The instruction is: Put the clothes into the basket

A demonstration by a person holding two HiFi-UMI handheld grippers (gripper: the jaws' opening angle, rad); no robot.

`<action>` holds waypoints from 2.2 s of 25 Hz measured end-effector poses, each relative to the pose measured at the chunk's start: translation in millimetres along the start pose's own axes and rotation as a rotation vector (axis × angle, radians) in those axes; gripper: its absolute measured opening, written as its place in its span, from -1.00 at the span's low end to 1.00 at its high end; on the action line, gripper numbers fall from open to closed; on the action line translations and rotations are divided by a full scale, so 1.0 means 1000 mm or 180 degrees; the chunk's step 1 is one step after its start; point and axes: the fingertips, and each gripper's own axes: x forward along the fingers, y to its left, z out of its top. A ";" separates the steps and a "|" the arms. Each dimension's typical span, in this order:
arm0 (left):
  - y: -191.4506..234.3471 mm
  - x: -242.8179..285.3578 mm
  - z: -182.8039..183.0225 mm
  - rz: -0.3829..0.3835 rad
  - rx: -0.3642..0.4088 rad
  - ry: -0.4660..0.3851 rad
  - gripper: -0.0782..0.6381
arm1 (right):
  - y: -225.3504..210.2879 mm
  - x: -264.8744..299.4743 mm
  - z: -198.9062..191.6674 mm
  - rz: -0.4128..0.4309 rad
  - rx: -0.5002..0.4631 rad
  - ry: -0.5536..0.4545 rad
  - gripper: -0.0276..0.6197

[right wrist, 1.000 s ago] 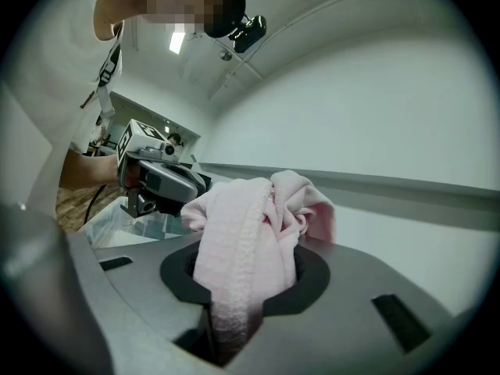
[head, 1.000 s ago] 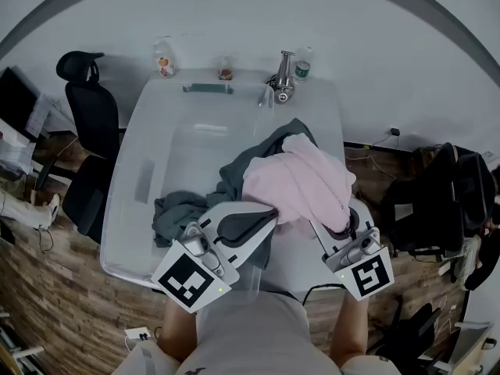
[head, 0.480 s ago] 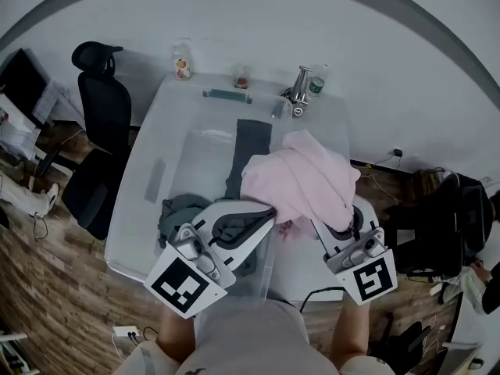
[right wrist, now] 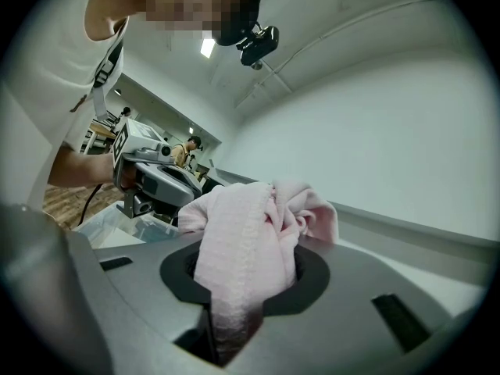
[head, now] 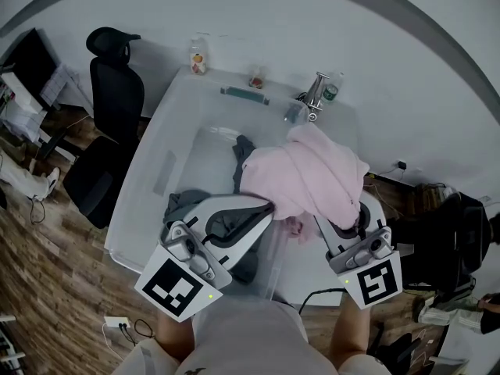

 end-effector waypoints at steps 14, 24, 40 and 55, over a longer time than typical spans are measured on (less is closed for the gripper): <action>0.026 -0.045 0.007 0.0375 0.0057 0.0011 -0.77 | 0.022 0.042 0.040 0.0287 -0.0198 -0.0216 -0.57; 0.051 -0.086 -0.005 0.0759 0.0022 0.0125 -0.77 | 0.050 0.087 0.053 0.0616 -0.0202 -0.0379 -0.57; 0.072 -0.159 -0.040 0.1306 -0.0169 0.0418 -0.77 | 0.119 0.152 0.058 0.1235 -0.0045 -0.0483 -0.56; 0.067 -0.220 -0.087 0.1703 -0.0410 0.0685 -0.77 | 0.199 0.189 0.041 0.1849 0.0191 -0.0451 -0.57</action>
